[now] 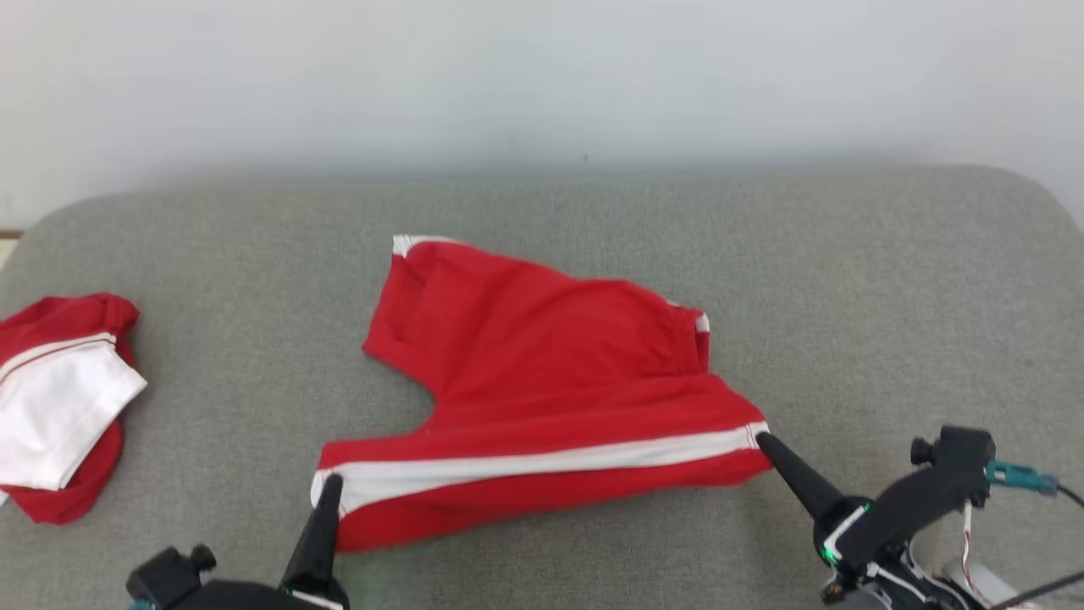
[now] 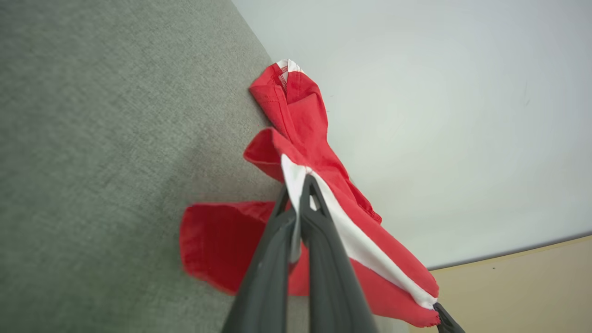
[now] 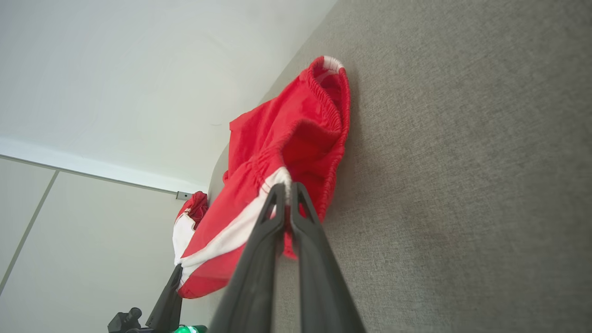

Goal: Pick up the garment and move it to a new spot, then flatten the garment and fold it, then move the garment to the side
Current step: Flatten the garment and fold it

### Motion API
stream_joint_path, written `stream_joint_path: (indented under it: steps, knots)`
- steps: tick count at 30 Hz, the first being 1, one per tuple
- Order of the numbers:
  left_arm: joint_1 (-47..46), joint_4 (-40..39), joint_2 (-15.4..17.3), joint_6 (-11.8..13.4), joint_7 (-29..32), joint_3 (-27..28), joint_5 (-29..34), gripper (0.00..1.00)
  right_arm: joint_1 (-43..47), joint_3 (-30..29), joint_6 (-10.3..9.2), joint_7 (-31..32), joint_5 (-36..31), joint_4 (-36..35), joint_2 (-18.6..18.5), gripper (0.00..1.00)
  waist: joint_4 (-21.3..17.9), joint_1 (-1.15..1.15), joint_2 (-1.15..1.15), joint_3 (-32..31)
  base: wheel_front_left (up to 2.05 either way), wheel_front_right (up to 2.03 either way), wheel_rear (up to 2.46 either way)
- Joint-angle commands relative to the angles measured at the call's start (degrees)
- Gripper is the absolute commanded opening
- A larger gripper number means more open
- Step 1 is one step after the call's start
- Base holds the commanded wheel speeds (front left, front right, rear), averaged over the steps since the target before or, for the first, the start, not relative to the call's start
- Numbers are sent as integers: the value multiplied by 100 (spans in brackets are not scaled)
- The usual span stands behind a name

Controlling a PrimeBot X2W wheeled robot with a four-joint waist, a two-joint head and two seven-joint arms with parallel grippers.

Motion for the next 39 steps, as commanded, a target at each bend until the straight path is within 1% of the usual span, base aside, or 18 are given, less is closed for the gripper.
stream_joint_path:
  steps: [1, 6, 10, 13, 17, 22, 25, 30, 33, 36, 39]
  knots:
    - [190, 1, -4, -2, -9, 29, 73, 0, 148, -25, 2, -76, 2, -31, -66, 0, 14, 1, 1, -219, 0, 0, 0]
    - [599, -78, -53, -3, -9, -87, 201, 0, 619, 7, 2, -55, 42, -288, -74, 0, 10, 1, 1, -374, 0, 0, 0]
    - [749, -219, 23, -3, -9, -232, 294, 0, 819, 78, 2, 28, -29, -492, -99, 0, 28, 1, 1, -436, 0, 0, 0]
    - [889, -336, 48, -2, -9, -99, 278, 0, 892, 63, 2, 49, -85, -626, -155, 0, 59, 1, 1, -465, 0, 0, 0]
    - [947, -431, 105, -2, -9, -53, 275, 0, 993, 19, 2, 43, -155, -716, -272, 0, 102, 1, 1, -487, 0, 0, 0]
    - [969, -466, 104, -2, -9, -31, 280, 0, 1026, -30, 2, 66, -135, -769, -318, 0, 126, 1, 1, -494, 0, 0, 0]
    - [951, -495, 96, -2, -8, -65, 314, 0, 1059, -69, 2, 44, -116, -812, -281, 0, 122, 1, 1, -489, 0, 0, 0]
    - [730, -686, 108, -2, -9, 115, 418, 0, 1043, -210, 2, -60, -80, -899, -213, 0, 97, 1, 1, -443, 0, 0, 0]
    - [477, -814, 170, -2, -9, 201, 486, 0, 973, -363, 2, -197, -47, -973, -115, 0, 64, 1, 1, -357, 0, 0, 0]
    - [63, -828, 225, -3, -8, 290, 516, 0, 846, -511, 2, -303, -39, -1020, 22, 0, 13, 1, 1, -173, 0, 0, 0]
    - [-478, -665, 320, -2, -8, 261, 570, 0, 714, -664, 2, -443, -98, -1009, 183, 0, -51, 1, 1, 99, 0, 0, 0]
